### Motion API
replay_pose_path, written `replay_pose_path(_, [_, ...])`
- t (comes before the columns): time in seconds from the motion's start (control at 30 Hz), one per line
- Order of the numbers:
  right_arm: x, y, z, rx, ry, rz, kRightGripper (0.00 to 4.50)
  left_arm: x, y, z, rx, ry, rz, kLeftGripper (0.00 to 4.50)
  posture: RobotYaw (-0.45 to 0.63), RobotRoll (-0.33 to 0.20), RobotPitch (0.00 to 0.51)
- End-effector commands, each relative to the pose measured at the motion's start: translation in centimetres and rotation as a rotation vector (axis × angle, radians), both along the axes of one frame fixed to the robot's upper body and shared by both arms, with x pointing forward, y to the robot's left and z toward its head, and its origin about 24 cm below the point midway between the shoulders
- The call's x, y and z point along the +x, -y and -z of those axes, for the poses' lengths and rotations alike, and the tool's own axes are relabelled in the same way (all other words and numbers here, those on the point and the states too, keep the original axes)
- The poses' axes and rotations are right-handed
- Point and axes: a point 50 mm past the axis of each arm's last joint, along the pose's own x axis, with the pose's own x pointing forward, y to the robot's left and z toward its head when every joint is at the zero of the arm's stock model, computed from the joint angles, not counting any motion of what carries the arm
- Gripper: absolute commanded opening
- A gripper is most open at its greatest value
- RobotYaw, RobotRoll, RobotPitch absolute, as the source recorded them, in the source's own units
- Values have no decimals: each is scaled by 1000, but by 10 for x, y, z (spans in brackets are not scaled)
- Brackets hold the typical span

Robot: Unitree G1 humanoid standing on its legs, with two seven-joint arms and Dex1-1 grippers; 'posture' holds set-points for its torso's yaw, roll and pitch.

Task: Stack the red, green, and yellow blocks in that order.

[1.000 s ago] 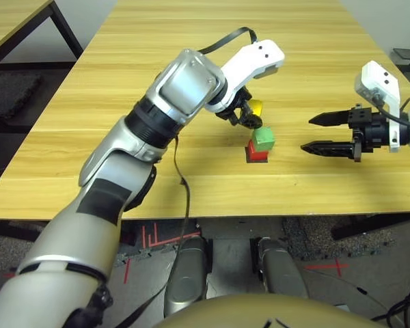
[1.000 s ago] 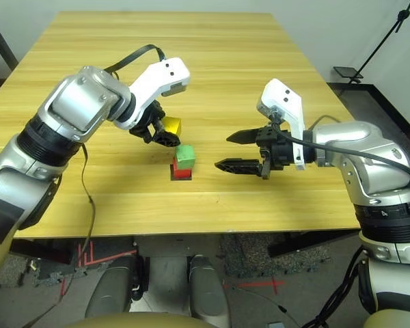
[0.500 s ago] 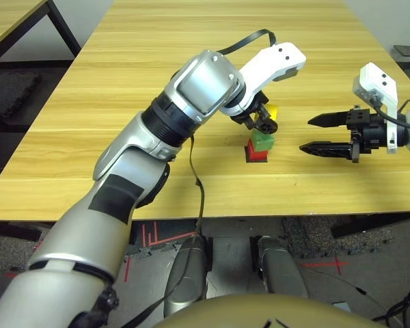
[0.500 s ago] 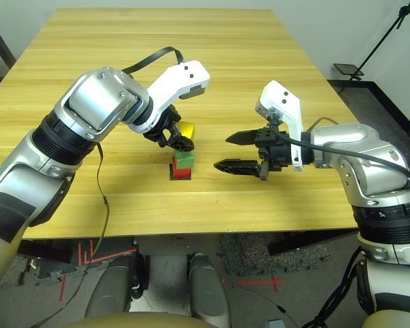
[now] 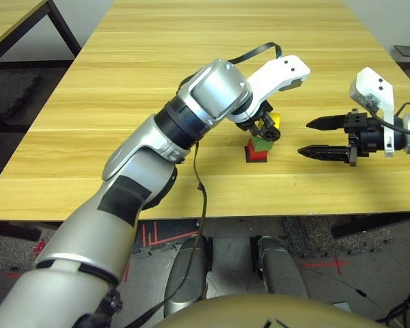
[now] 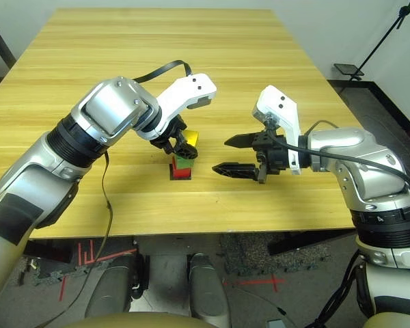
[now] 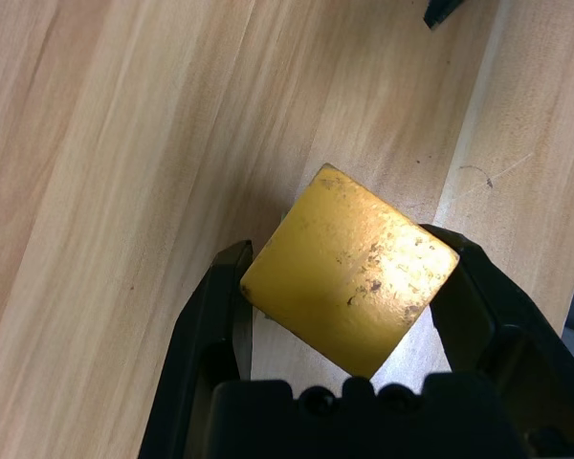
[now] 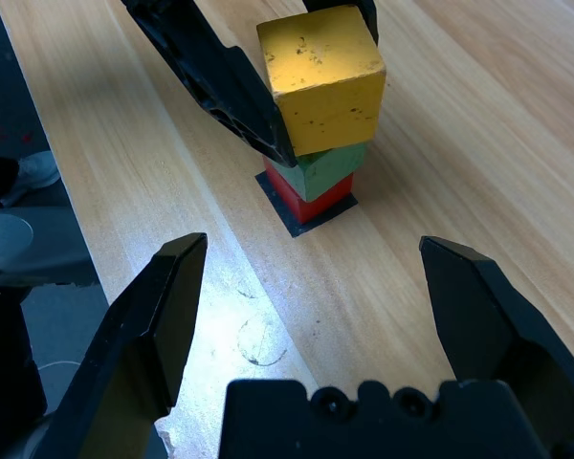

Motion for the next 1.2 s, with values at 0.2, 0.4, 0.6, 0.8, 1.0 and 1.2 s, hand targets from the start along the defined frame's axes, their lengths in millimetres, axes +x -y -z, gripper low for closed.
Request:
replay_pose_path(0.2, [-2, -3, -1, 20, 3, -8, 4500, 2, -1, 2, 39, 17, 3, 2988, -22, 38, 95])
replay_pose_path(0.4, [0, -3, 0, 21, 3, -9, 4500, 2, 0, 2, 29, 16, 3, 3338, -16, 37, 97])
replay_pose_path(0.6, [-1, -2, 0, 20, 1, -10, 4500, -2, 4, -5, -12, 16, 16, 4479, -7, 32, 94])
replay_pose_path(0.8, [-2, 3, -7, 35, 29, -30, 4500, -11, 0, -45, -239, 68, 53, 4479, -3, 10, 86])
replay_pose_path(1.0, [-2, 48, -36, 160, 114, 191, 4500, -15, -66, -83, -575, 153, -163, 4479, 2, -24, 77])
replay_pose_path(1.2, [11, 113, -19, 269, 271, 645, 4500, 16, -165, -38, -653, 465, -611, 4479, -3, -70, 93])
